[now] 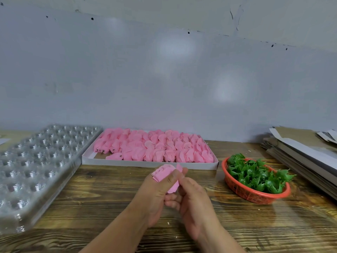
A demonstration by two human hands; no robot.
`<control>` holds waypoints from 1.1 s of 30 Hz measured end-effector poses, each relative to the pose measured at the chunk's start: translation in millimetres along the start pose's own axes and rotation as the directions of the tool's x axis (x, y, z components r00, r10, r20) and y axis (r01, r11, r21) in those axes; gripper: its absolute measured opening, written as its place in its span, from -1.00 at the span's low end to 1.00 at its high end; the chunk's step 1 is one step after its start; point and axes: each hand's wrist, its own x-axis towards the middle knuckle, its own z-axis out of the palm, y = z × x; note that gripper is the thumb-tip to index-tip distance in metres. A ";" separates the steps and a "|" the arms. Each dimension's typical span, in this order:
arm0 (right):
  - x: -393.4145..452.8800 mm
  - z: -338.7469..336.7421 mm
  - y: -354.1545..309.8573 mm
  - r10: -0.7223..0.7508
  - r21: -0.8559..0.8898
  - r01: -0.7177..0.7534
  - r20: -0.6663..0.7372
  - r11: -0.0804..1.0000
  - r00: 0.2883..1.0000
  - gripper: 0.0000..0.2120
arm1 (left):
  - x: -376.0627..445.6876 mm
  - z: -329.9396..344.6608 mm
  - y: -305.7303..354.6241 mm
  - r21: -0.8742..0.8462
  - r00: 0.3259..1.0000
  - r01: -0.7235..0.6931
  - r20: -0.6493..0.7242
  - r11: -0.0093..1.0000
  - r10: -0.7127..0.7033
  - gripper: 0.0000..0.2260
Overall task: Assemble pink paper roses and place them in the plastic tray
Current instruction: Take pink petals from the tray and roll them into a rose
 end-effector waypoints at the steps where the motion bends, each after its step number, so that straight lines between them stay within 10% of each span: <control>1: -0.7 0.2 0.3 -0.027 -0.023 0.027 -0.017 0.999 0.999 -0.79 | -0.3 0.0 -0.1 0.004 1.000 -0.013 0.014 1.000 0.012 -0.53; 7: -4.1 1.1 -3.2 -0.302 -0.207 0.284 -0.059 0.936 0.952 -0.83 | 0.1 0.3 1.2 -0.028 0.993 -0.118 0.005 0.993 0.118 -0.72; 26: -2.4 -2.5 -9.1 -0.300 0.003 0.301 -0.066 0.954 0.952 -0.85 | 3.3 -0.2 2.0 -0.205 0.986 -0.092 0.115 0.974 0.117 -0.66; 33: -6.1 -1.7 -8.9 -0.416 -0.160 0.402 -0.068 0.902 0.907 -0.70 | 5.2 -4.3 0.3 -0.230 0.995 -0.082 0.045 0.970 0.095 -0.68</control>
